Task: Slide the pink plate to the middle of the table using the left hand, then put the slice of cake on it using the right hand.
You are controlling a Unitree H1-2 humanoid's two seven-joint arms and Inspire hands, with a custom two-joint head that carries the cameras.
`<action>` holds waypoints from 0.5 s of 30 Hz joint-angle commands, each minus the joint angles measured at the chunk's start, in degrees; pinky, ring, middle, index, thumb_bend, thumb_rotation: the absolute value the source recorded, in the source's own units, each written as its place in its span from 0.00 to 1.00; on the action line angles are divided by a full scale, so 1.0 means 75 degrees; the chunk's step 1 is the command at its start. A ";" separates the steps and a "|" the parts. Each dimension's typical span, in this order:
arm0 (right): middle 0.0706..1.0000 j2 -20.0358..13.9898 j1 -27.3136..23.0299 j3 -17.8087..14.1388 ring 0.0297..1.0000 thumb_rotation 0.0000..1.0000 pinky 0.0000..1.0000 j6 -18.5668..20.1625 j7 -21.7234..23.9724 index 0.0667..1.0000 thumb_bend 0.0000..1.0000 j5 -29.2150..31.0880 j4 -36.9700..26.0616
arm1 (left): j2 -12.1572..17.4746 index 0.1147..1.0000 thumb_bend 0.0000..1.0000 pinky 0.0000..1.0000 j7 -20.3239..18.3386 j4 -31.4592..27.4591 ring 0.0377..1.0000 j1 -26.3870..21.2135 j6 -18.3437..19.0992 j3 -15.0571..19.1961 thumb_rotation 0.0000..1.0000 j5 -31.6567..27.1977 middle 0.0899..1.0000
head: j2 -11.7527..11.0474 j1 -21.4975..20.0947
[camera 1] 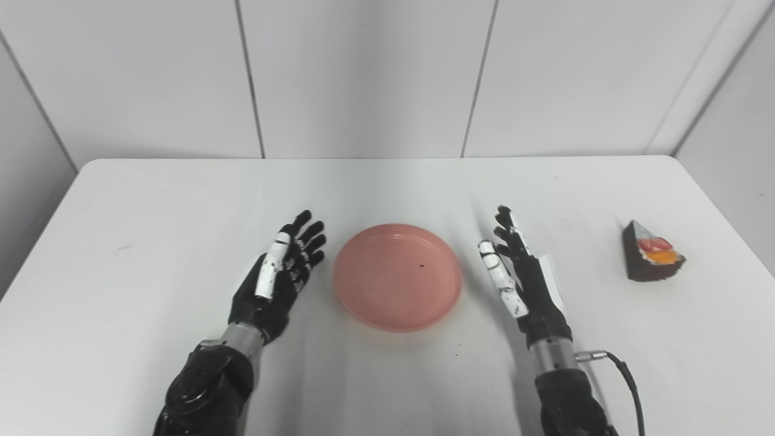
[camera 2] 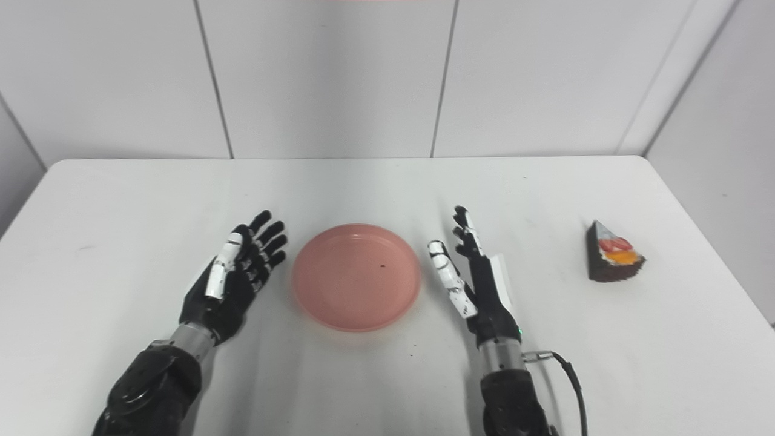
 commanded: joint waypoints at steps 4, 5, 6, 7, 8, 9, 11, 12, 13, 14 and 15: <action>0.94 -0.0125 -0.0352 -0.0123 0.89 1.00 0.87 -0.0186 -0.0377 0.97 0.41 -0.0444 -0.0458 | 0.0266 0.94 0.41 0.98 -0.0086 0.0381 0.96 -0.0064 -0.0071 0.0091 1.00 0.0088 0.95 | -0.0094 -0.0435; 0.95 -0.0131 -0.0364 -0.0128 0.90 1.00 0.86 -0.0176 -0.0392 0.97 0.42 -0.0493 -0.0483 | 0.0280 0.95 0.41 0.99 -0.0107 0.0406 0.96 -0.0070 -0.0091 0.0095 1.00 0.0074 0.95 | -0.0094 -0.0435; 0.95 -0.0176 -0.0426 -0.0146 0.90 1.00 0.86 -0.0102 -0.0416 0.97 0.42 -0.0669 -0.0594 | 0.0315 0.95 0.41 0.99 -0.0124 0.0433 0.96 -0.0065 -0.0107 0.0107 1.00 0.0072 0.95 | -0.0169 -0.0690; 0.95 -0.0233 -0.0484 -0.0156 0.90 1.00 0.85 -0.0016 -0.0434 0.98 0.45 -0.0889 -0.0710 | 0.0350 0.95 0.41 0.98 -0.0148 0.0454 0.96 -0.0057 -0.0120 0.0118 1.00 0.0065 0.95 | -0.0180 -0.0741; 0.96 -0.0281 -0.0536 -0.0166 0.90 1.00 0.85 0.0085 -0.0436 0.99 0.49 -0.1115 -0.0823 | 0.0382 0.95 0.41 0.98 -0.0177 0.0470 0.96 -0.0052 -0.0129 0.0128 1.00 0.0052 0.95 | -0.0202 -0.0815; 0.96 -0.0355 -0.0597 -0.0171 0.90 1.00 0.84 0.0155 -0.0453 0.99 0.50 -0.1403 -0.0931 | 0.0419 0.95 0.41 0.98 -0.0220 0.0500 0.96 -0.0044 -0.0143 0.0145 1.00 0.0026 0.95 | -0.0240 -0.0939; 0.94 -0.0526 -0.0752 -0.0253 0.87 0.93 0.79 0.0350 -0.0447 0.98 0.58 -0.1955 -0.1195 | 0.0502 0.95 0.40 0.99 -0.0373 0.0589 0.97 -0.0022 -0.0222 0.0186 1.00 -0.0050 0.96 | -0.0272 -0.1101; 0.93 -0.0589 -0.0815 -0.0294 0.86 0.89 0.77 0.0431 -0.0442 0.97 0.61 -0.2172 -0.1297 | 0.0532 0.95 0.40 0.99 -0.0442 0.0628 0.97 -0.0014 -0.0265 0.0205 1.00 -0.0064 0.96 | -0.0272 -0.1101; 0.93 -0.0670 -0.0897 -0.0354 0.85 0.87 0.77 0.0671 -0.0360 0.97 0.63 -0.2481 -0.1476 | 0.0576 0.95 0.40 0.99 -0.0530 0.0666 0.97 0.0001 -0.0329 0.0210 1.00 -0.0065 0.96 | -0.0295 -0.1185; 0.93 -0.0729 -0.0962 -0.0392 0.86 0.81 0.76 0.0905 -0.0270 0.97 0.69 -0.2781 -0.1635 | 0.0613 0.96 0.40 0.99 -0.0599 0.0707 0.97 0.0009 -0.0396 0.0211 1.00 -0.0066 0.96 | -0.0314 -0.1242; 0.93 -0.0784 -0.1019 -0.0420 0.86 0.78 0.76 0.1142 -0.0151 0.97 0.72 -0.3082 -0.1795 | 0.0643 0.96 0.40 0.99 -0.0646 0.0737 0.97 0.0019 -0.0466 0.0205 1.00 -0.0052 0.96 | -0.0332 -0.1287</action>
